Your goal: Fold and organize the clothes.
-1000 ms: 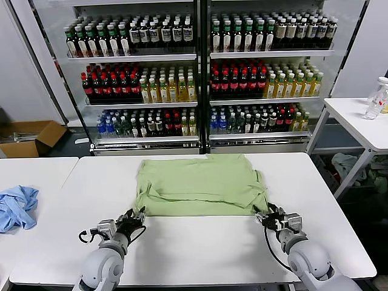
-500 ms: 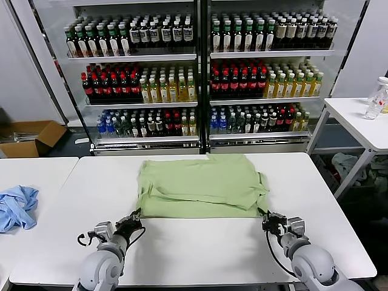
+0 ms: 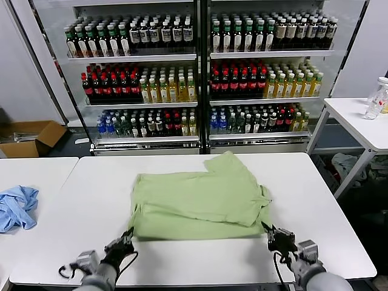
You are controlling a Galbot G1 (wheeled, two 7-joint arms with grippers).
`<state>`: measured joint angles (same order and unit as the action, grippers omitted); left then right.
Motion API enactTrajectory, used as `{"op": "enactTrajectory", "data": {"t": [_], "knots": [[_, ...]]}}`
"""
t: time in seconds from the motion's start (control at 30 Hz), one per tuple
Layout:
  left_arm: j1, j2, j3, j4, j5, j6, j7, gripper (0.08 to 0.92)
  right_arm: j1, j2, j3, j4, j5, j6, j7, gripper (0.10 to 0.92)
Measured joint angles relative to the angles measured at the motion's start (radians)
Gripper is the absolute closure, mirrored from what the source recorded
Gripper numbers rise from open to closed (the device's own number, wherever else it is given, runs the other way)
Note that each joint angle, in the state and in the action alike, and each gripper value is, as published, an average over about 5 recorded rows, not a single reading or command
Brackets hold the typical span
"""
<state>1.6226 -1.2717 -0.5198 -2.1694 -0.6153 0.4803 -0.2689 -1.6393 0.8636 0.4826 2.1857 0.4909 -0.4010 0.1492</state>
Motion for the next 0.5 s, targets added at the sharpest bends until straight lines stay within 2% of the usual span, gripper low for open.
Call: {"op": "enactTrajectory", "data": {"t": [0.1,0.17,0.33,0.5], "knots": [[0.057,0.002,-0.013,-0.051,0.02,0.01,0.002,0.913,-0.026,-0.005,0.029,0.036,-0.018,0.0,0.005,0.692],[0.084,0.006,-0.025,-0.081,0.029,0.017,0.003,0.88,-0.03,-0.011,0.045,0.054,-0.019,0.001,0.01,0.632],[0.114,0.03,-0.066,-0.134,0.025,0.018,0.0,0.73,0.021,-0.027,0.053,0.058,0.009,-0.003,0.028,0.493],[0.083,0.07,-0.088,-0.141,-0.007,0.01,-0.016,0.592,0.193,-0.028,-0.016,-0.019,0.065,-0.028,0.048,0.346]]}}
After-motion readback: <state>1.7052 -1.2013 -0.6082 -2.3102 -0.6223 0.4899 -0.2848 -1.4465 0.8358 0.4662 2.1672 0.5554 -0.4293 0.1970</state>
